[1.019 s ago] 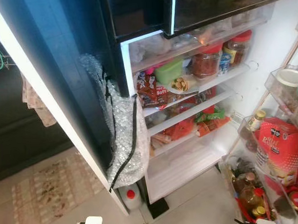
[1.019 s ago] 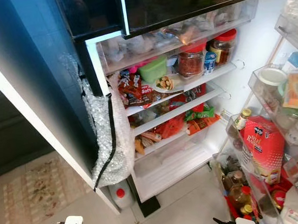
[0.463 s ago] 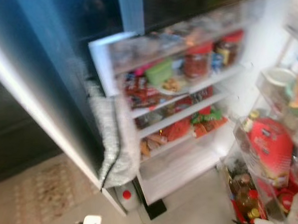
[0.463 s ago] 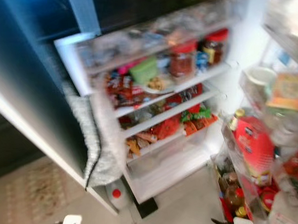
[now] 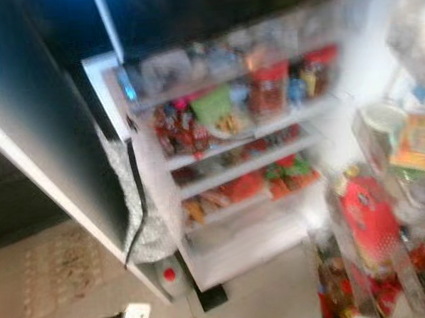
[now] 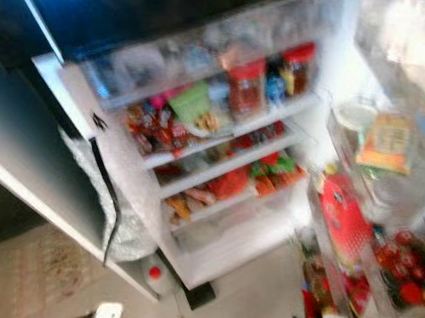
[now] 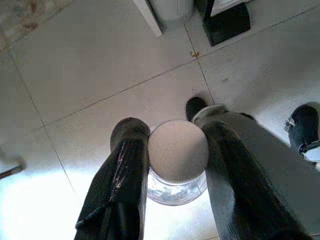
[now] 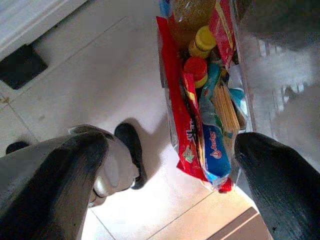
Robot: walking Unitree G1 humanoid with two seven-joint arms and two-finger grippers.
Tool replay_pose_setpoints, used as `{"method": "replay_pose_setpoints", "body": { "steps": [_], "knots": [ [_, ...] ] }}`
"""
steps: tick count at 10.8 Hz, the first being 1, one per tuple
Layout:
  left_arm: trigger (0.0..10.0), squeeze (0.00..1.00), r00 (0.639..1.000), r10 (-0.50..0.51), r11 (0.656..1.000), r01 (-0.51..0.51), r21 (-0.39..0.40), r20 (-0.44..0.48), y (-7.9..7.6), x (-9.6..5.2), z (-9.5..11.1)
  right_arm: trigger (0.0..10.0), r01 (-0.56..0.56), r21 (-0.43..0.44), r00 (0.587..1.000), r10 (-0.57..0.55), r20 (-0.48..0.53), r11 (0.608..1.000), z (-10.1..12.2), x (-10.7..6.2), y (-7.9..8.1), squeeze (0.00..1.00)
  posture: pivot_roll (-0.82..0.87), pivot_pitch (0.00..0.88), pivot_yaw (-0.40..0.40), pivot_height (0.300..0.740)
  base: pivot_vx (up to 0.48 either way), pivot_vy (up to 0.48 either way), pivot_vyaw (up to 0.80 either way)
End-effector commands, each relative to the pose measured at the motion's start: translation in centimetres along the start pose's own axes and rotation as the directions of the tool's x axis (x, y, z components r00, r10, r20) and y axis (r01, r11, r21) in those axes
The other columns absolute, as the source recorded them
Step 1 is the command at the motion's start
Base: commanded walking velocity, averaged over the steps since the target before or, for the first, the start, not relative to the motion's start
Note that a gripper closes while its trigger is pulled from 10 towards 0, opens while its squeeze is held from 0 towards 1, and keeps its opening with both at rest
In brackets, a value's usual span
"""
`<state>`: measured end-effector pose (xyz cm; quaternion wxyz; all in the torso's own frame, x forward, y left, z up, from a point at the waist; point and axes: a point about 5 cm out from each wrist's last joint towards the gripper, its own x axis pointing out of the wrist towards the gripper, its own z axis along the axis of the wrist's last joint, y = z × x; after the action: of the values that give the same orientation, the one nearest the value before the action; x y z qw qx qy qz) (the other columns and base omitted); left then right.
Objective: Restocking fridge
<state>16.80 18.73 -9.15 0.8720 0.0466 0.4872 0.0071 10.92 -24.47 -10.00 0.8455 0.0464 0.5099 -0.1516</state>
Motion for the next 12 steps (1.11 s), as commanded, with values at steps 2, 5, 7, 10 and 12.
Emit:
{"method": "replay_pose_setpoints", "body": {
  "steps": [2,5,7,10,12],
  "knots": [
    [10.0,0.0,0.999,0.022,1.0,-0.022,-0.005,-0.031,0.87,-0.18,-0.9,10.0,0.048,0.004,0.998,-0.048,0.033,0.999,0.93,-0.02,-1.4,0.0,-0.16,0.054,0.056,0.74,0.0,-0.262,0.0],
    [10.0,0.0,0.999,0.019,1.0,-0.019,-0.006,-0.029,0.88,-0.17,-0.85,10.0,0.044,-0.002,0.998,-0.044,0.035,0.999,0.99,-0.01,-1.35,0.0,-0.16,0.054,0.057,0.74,0.0,-0.26,0.0],
    [10.0,0.0,0.999,0.019,1.0,-0.019,-0.005,-0.029,0.87,-0.17,-0.86,10.0,0.045,0.0,0.998,-0.045,0.034,0.999,0.97,-0.01,-1.36,0.0,-0.16,0.053,0.056,0.74,0.0,-0.261,0.0],
    [10.0,0.0,0.999,0.019,1.0,-0.019,-0.005,-0.027,0.88,-0.17,-0.84,10.0,0.042,0.003,0.999,-0.042,0.034,0.999,0.98,-0.01,-1.34,0.0,-0.16,0.052,0.056,0.74,0.0,-0.26,0.0],
    [10.0,0.0,0.999,0.019,1.0,-0.02,-0.009,-0.026,0.89,-0.17,-0.81,10.0,0.04,0.003,0.999,-0.04,0.035,0.999,1.0,0.0,-1.3,0.0,-0.16,0.05,0.057,0.74,0.0,-0.263,0.0]
  ]
}}
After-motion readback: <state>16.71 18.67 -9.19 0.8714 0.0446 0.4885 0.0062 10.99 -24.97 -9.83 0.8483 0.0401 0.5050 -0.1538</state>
